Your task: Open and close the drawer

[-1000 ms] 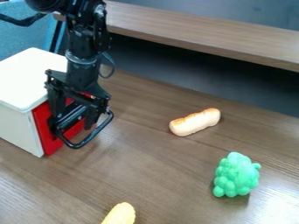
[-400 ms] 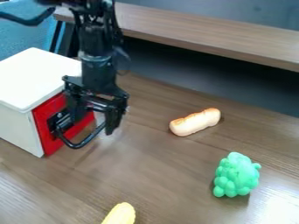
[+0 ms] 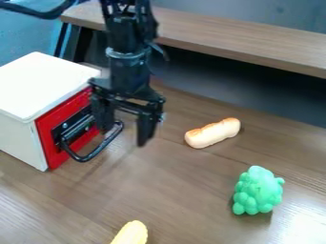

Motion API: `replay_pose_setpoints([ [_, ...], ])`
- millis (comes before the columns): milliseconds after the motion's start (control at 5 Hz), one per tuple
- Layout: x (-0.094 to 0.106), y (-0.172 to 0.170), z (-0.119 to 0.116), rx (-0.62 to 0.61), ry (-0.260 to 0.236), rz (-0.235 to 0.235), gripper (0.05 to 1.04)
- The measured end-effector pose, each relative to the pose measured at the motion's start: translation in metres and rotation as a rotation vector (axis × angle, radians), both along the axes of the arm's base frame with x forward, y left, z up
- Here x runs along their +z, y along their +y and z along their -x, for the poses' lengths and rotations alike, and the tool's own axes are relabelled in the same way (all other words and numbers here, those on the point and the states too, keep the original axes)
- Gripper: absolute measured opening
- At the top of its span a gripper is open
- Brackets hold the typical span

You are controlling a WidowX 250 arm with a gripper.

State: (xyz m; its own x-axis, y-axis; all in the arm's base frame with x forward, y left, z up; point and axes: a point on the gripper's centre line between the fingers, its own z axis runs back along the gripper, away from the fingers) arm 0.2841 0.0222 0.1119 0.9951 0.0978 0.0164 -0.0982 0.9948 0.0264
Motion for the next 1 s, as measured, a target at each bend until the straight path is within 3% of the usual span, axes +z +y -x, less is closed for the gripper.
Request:
replay_pose_setpoints([
  [400,0.018,-0.038,0.007,-0.056,0.001,0.031,0.999],
  [800,0.03,-0.055,0.014,-0.07,-0.011,0.06,0.999],
  [1000,0.029,-0.056,0.015,-0.066,-0.005,0.053,0.999],
])
